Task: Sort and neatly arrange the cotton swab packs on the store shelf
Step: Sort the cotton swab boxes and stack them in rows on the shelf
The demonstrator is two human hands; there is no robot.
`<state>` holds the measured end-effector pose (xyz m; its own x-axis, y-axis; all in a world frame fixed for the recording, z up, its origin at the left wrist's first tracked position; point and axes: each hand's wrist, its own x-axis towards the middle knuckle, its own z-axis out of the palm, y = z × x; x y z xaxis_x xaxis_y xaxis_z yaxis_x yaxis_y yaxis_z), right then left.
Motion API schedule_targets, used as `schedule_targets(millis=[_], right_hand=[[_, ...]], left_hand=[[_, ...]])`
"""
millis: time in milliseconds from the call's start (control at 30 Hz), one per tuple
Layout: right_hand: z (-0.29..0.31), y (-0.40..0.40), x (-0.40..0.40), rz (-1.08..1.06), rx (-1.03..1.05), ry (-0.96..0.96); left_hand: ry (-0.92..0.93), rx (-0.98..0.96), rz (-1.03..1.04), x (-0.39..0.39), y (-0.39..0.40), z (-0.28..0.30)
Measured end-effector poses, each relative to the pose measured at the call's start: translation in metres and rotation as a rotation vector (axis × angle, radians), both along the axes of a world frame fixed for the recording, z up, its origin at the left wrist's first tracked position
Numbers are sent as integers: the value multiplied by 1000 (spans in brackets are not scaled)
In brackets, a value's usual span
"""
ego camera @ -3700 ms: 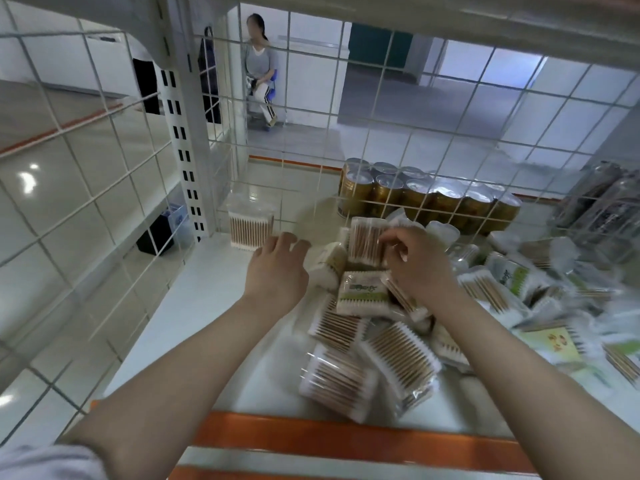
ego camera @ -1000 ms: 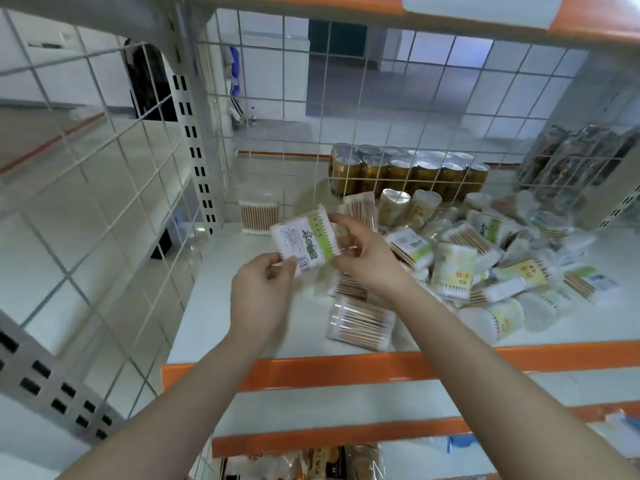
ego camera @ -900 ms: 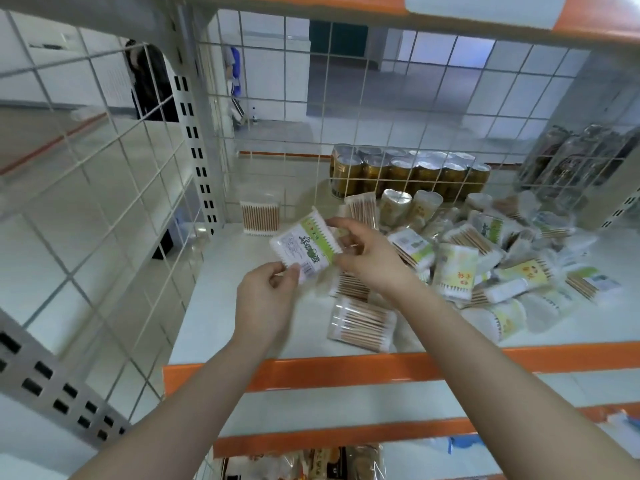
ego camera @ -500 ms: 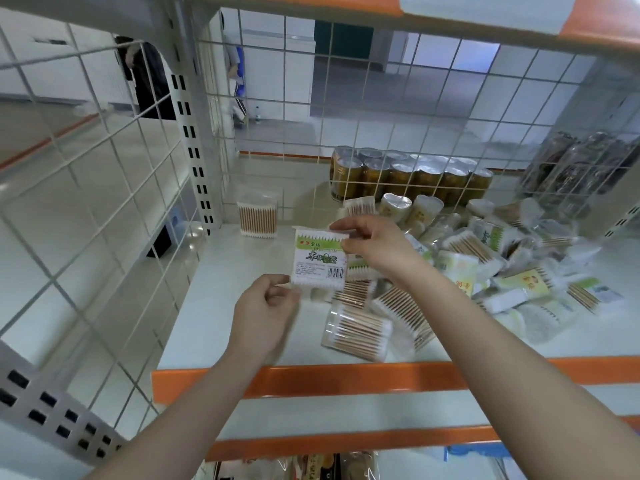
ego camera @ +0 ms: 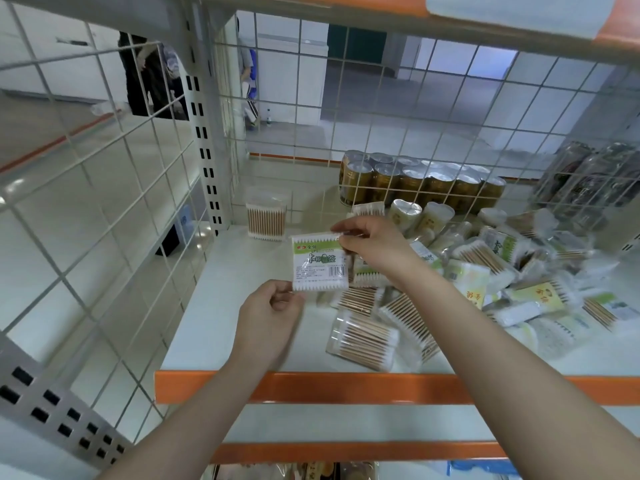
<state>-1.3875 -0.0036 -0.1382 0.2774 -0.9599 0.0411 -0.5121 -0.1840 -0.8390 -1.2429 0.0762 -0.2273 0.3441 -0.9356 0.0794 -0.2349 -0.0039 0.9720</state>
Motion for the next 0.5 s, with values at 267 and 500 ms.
schedule_targets(millis=[267, 500], right_hand=[[-3, 0, -2, 4, -27, -34], [-7, 0, 1, 89, -35, -64]], left_hand=[[41, 9, -33, -3, -1, 10], [128, -33, -40, 2, -14, 27]])
